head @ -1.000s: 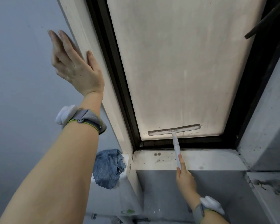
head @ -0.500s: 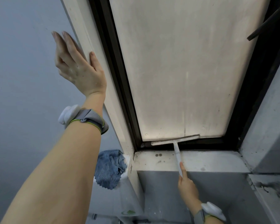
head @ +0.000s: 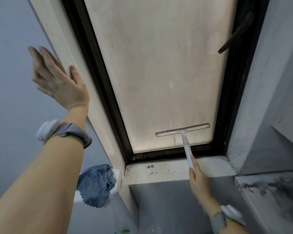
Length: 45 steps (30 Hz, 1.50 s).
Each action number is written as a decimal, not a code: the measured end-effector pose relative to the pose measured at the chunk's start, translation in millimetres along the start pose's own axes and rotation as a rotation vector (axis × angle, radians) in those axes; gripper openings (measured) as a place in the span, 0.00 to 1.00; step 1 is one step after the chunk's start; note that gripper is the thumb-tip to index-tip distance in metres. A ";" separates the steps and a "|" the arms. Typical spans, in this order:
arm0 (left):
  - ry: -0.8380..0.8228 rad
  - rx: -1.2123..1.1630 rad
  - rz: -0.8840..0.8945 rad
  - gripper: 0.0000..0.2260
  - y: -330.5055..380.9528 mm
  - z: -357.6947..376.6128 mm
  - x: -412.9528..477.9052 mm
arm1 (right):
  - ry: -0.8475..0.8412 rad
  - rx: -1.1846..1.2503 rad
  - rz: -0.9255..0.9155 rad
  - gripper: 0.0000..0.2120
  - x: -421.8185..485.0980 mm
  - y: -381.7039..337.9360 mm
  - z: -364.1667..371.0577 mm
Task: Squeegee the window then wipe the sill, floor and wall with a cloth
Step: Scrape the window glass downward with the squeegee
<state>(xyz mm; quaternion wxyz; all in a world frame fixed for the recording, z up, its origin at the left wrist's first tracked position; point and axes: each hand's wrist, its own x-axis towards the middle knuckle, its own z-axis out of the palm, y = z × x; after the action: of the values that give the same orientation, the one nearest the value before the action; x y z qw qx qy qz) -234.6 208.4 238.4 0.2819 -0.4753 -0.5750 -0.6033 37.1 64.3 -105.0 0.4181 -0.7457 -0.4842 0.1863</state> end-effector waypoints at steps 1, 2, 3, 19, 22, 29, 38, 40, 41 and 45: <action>0.001 -0.001 0.002 0.28 0.3 -0.8 0.2 | 0.003 -0.019 -0.009 0.27 5.1 0.1 -4.8; 0.000 -0.002 0.002 0.28 0.9 -0.9 0.3 | 0.000 -0.042 -0.012 0.27 8.7 1.9 -8.6; -0.006 -0.003 -0.001 0.28 1.1 -0.5 0.2 | -0.012 -0.057 -0.010 0.26 10.8 3.8 -11.7; 0.040 -0.004 0.008 0.28 0.0 0.9 -0.3 | -0.175 -0.089 0.179 0.27 -10.1 37.0 14.7; 0.046 -0.001 0.008 0.28 0.3 1.9 0.0 | -0.186 -0.089 0.199 0.27 -12.2 38.7 18.1; 0.046 0.008 0.005 0.28 0.5 2.3 -0.4 | -0.201 -0.110 0.217 0.27 -15.3 41.1 21.4; -0.003 0.012 0.002 0.28 0.8 -0.8 0.7 | -0.201 -0.088 0.228 0.25 -14.8 31.9 11.2; -0.004 -0.002 0.000 0.28 1.4 -0.9 0.7 | -0.156 -0.075 0.201 0.25 -17.5 25.5 10.6; -0.002 -0.008 -0.001 0.27 1.3 -0.8 0.2 | -0.140 -0.064 0.174 0.26 -20.0 19.8 11.0; -0.011 -0.009 -0.001 0.27 0.8 -1.5 -0.6 | -0.153 -0.036 0.063 0.26 -26.9 -11.0 20.5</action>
<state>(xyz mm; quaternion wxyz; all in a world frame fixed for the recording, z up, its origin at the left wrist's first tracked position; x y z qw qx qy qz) -234.1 206.7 238.3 0.2765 -0.4794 -0.5741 -0.6034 4.4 51.7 -111.5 0.3606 -0.7514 -0.4942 0.2470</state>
